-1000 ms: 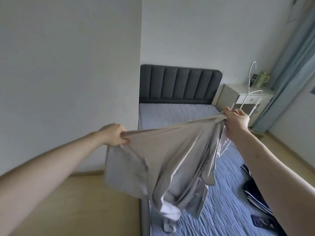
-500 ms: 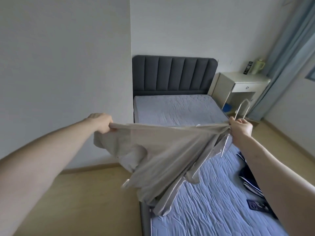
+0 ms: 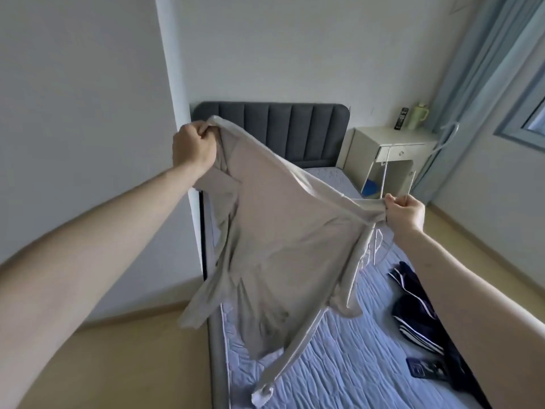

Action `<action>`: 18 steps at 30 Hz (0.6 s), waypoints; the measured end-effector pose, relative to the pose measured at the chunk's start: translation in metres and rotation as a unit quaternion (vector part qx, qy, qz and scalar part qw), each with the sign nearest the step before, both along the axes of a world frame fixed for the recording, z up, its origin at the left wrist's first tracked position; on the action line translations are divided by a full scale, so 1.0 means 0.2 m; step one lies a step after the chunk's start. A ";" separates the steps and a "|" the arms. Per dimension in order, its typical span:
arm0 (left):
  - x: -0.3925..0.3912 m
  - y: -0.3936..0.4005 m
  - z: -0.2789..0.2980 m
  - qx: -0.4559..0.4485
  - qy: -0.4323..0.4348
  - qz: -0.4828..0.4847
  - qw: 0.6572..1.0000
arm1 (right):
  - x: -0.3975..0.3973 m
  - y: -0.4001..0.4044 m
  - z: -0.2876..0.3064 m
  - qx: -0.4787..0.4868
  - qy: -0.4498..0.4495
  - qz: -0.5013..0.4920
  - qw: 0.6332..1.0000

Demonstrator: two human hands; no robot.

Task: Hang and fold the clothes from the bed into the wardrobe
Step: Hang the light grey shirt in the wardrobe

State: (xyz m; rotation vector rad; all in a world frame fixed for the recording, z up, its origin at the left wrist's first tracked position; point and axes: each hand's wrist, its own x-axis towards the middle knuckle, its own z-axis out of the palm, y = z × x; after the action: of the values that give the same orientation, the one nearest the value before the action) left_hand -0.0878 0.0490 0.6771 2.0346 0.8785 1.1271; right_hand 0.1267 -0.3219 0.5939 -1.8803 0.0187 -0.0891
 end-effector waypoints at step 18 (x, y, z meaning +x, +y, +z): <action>-0.83 -1.01 -2.05 -0.068 0.618 -0.290 0.728 | -0.41 -0.77 -1.75 -0.253 0.259 0.084 0.928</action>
State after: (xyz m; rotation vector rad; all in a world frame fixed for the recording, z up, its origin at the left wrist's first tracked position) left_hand -0.2538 -0.1535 0.2662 2.5223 0.6888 -0.7857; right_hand 0.0441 -0.4760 0.2436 -2.3628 0.2151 0.5747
